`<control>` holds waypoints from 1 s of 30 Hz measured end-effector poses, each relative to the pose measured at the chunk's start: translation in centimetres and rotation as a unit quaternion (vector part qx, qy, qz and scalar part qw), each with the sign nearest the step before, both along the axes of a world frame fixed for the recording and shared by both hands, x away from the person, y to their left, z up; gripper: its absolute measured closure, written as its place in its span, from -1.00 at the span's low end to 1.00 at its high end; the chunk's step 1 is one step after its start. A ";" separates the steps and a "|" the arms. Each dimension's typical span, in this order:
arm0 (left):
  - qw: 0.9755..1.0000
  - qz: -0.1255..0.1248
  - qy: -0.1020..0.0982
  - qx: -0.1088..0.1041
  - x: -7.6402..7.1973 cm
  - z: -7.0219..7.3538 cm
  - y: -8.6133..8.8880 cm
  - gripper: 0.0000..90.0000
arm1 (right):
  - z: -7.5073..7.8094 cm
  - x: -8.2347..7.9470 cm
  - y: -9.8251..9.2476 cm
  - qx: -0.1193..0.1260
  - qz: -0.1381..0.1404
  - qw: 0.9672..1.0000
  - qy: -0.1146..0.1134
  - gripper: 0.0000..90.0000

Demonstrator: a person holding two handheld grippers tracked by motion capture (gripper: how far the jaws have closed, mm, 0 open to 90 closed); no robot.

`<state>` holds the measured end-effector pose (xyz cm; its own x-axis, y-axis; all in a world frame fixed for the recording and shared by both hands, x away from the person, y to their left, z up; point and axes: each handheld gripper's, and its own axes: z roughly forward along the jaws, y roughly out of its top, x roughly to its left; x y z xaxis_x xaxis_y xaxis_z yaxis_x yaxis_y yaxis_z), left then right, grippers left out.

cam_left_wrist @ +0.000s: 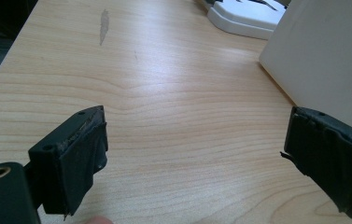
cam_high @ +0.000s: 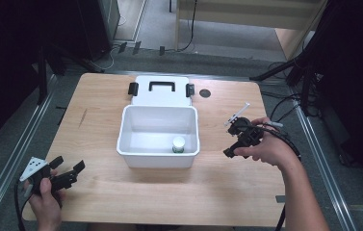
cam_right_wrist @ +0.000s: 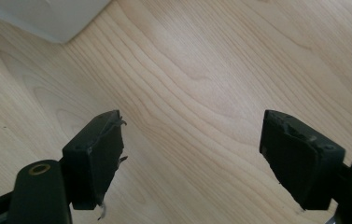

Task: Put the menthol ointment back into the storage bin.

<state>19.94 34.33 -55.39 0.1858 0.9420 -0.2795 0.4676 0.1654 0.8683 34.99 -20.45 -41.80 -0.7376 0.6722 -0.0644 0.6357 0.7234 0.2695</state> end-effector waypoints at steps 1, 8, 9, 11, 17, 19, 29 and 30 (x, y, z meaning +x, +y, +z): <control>1.000 0.000 0.000 0.000 0.0 0.0 0.0 -0.85 | -0.2 -0.2 -0.3 0.002 -0.003 1.000 -0.002 -0.51; 1.000 0.000 0.000 0.001 0.0 0.0 0.0 -0.85 | -1.5 -1.4 -1.9 0.017 -0.017 1.000 -0.019 -0.52; 1.000 0.000 0.000 0.001 0.0 0.0 0.0 -0.85 | -1.7 -1.6 -2.1 0.018 -0.018 0.999 -0.022 -0.53; 1.000 0.000 0.000 0.000 0.0 0.0 0.0 -0.85 | -1.9 -1.8 -2.4 0.020 -0.022 0.999 -0.026 -0.53; 1.000 -0.001 0.001 0.002 0.0 0.0 0.0 -0.85 | -3.2 -3.1 -4.2 0.046 -0.039 0.996 -0.060 -0.54; 1.000 -0.001 0.000 0.002 0.0 0.0 -0.1 -0.85 | -3.4 -3.3 -4.5 0.050 -0.041 0.996 -0.065 -0.55; 1.000 -0.001 0.001 0.003 0.0 0.0 -0.1 -0.85 | -5.6 -5.2 -7.3 0.092 -0.070 0.988 -0.102 -0.57; 1.000 -0.001 0.001 0.003 0.0 0.0 -0.1 -0.85 | -5.7 -5.4 -7.5 0.096 -0.075 0.987 -0.106 -0.57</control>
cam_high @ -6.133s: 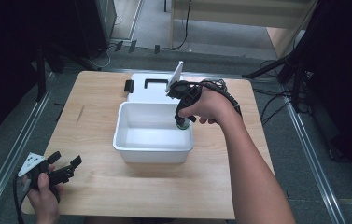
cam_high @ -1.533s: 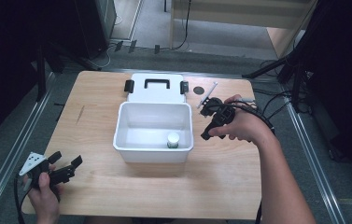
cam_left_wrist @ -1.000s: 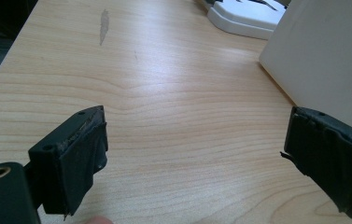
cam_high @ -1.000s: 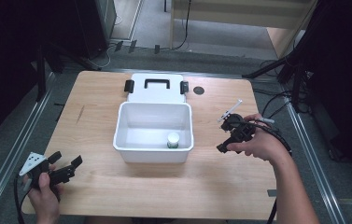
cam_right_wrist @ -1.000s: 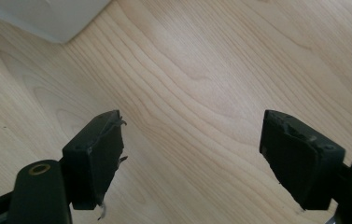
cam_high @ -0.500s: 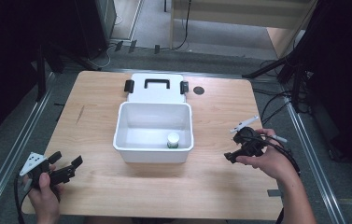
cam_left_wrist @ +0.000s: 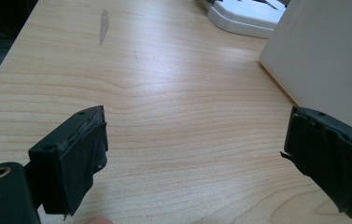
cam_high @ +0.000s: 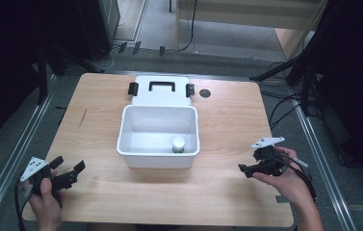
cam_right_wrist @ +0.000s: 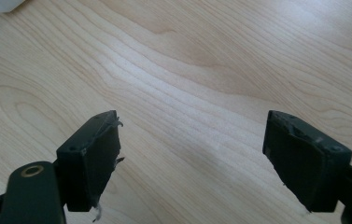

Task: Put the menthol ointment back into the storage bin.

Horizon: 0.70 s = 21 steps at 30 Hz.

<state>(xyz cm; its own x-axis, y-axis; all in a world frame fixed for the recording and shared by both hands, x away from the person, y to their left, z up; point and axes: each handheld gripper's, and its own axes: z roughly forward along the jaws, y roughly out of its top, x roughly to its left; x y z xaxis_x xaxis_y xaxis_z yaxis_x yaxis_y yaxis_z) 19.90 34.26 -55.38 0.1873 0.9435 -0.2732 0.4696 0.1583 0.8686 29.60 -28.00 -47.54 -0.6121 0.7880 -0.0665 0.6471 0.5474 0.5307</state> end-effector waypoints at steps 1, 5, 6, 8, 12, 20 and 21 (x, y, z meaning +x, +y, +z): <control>1.000 0.000 0.000 0.000 0.0 0.0 0.0 -0.85 | -0.2 -0.2 -0.3 0.006 -0.001 1.000 -0.006 -0.57; 1.000 0.000 0.000 0.000 0.0 0.0 0.0 -0.85 | -0.9 -0.7 -1.1 0.022 -0.012 0.999 -0.023 -0.60; 1.000 0.001 0.000 -0.001 0.0 0.0 0.0 -0.85 | -1.3 -1.0 -1.6 0.041 -0.020 0.999 -0.028 -0.61; 1.000 0.001 0.000 -0.001 0.0 0.0 0.0 -0.85 | -1.8 -1.4 -2.1 0.061 -0.031 0.997 -0.044 -0.61; 1.000 0.001 0.001 0.001 0.0 0.0 0.0 -0.85 | -2.7 -2.3 -3.1 0.095 -0.046 0.991 -0.077 -0.61; 1.000 0.003 0.000 0.002 0.0 0.0 -0.1 -0.85 | -4.7 -3.7 -4.6 0.121 -0.078 0.983 -0.118 -0.62; 1.000 0.003 0.000 0.002 0.0 0.0 -0.1 -0.85 | -5.1 -4.1 -5.0 0.134 -0.088 0.979 -0.128 -0.62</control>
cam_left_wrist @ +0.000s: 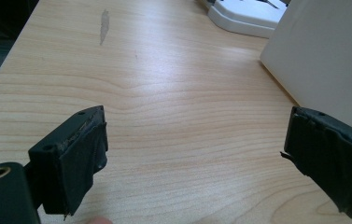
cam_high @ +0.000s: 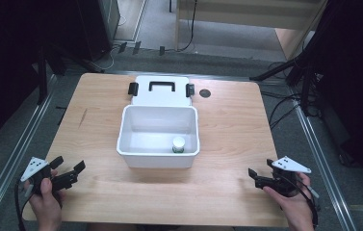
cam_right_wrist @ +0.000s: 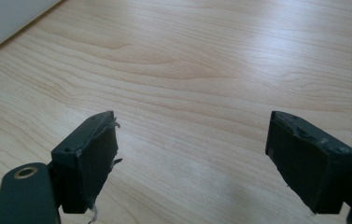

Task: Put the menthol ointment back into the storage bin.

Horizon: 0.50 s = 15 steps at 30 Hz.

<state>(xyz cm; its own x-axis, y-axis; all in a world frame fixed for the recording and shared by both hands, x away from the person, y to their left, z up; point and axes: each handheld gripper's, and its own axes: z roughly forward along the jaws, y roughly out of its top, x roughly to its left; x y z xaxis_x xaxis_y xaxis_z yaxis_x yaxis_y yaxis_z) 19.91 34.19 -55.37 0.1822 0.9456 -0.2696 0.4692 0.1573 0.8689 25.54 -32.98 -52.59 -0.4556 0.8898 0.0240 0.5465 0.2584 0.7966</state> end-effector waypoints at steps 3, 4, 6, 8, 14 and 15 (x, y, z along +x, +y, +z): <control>1.000 0.000 -0.001 0.002 0.0 0.0 0.0 -0.85 | -0.4 -0.5 -0.5 0.015 -0.009 1.000 -0.013 -0.62; 1.000 0.000 -0.001 0.002 0.0 0.0 0.0 -0.85 | -0.4 -0.5 -0.5 0.015 -0.009 1.000 -0.013 -0.62; 1.000 0.000 -0.001 0.001 0.0 0.0 0.0 -0.85 | -0.7 -0.9 -0.9 0.020 -0.013 1.000 -0.017 -0.62; 1.000 0.000 -0.001 0.001 0.0 0.0 0.0 -0.85 | -0.8 -1.2 -1.1 0.024 -0.014 0.999 -0.020 -0.62; 1.000 -0.003 0.001 0.003 0.0 0.0 0.0 -0.85 | -1.0 -2.3 -1.8 0.048 -0.032 0.997 -0.046 -0.70; 1.000 -0.003 0.001 0.003 0.0 0.0 0.0 -0.85 | -1.0 -2.4 -1.8 0.056 -0.036 0.997 -0.047 -0.71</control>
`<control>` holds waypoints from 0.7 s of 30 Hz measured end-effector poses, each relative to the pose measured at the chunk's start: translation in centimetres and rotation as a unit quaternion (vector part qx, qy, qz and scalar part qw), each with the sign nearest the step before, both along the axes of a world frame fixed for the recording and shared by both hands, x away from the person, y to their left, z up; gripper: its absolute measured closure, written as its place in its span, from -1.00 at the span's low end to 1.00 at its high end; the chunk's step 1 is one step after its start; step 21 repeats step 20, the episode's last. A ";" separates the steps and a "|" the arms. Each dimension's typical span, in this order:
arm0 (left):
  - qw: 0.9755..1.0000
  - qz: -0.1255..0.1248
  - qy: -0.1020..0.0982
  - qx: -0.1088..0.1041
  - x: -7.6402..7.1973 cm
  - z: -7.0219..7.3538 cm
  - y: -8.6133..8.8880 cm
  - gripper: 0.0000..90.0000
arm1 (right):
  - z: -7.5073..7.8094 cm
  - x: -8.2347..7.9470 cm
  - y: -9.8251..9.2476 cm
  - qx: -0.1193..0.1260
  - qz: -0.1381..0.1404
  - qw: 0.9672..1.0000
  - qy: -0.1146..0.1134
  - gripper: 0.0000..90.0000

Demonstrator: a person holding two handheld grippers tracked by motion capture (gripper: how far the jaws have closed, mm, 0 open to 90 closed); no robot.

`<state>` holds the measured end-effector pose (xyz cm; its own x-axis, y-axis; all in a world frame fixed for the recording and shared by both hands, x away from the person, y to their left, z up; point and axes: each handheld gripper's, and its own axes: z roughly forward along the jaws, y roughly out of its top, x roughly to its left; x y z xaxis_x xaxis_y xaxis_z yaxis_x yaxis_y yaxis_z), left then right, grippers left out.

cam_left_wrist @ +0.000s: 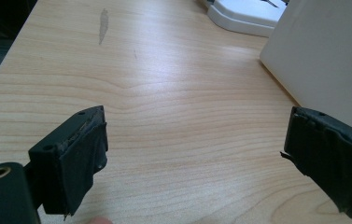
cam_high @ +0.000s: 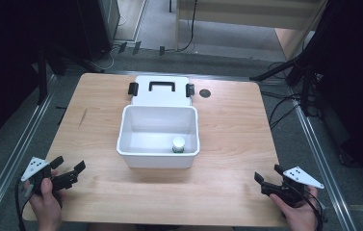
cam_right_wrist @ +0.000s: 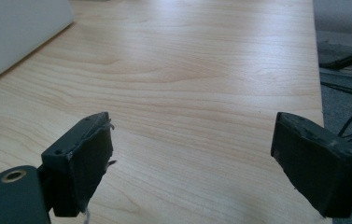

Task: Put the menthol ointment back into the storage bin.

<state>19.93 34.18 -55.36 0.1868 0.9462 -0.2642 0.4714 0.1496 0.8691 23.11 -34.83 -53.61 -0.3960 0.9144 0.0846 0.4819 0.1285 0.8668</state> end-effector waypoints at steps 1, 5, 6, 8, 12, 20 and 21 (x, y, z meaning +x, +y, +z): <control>1.000 0.000 0.000 0.000 0.0 0.0 0.0 -0.85 | 0.0 -0.2 0.0 0.005 -0.008 1.000 -0.004 -0.71; 1.000 -0.004 0.002 0.002 0.0 0.0 -0.1 -0.85 | -0.2 -0.8 0.0 0.000 -0.039 0.999 -0.029 -0.71; 1.000 -0.004 0.002 0.004 0.0 0.0 -0.1 -0.85 | -0.7 -1.3 -0.2 -0.005 -0.041 0.998 -0.050 -0.72; 1.000 -0.005 0.005 0.007 0.1 0.0 -0.2 -0.85 | -0.9 -1.8 -0.5 0.000 -0.050 0.997 -0.067 -0.72; 1.000 -0.006 0.006 0.011 0.1 0.0 -0.3 -0.85 | -0.9 -2.1 -0.9 0.018 -0.050 0.996 -0.075 -0.87; 1.000 -0.007 0.007 0.013 0.1 0.0 -0.4 -0.85 | -1.0 -1.3 -0.4 -0.008 -0.100 0.995 -0.014 -0.89; 1.000 -0.007 0.007 0.013 0.1 0.0 -0.4 -0.85 | -1.0 -1.3 -0.4 -0.008 -0.100 0.995 -0.014 -0.89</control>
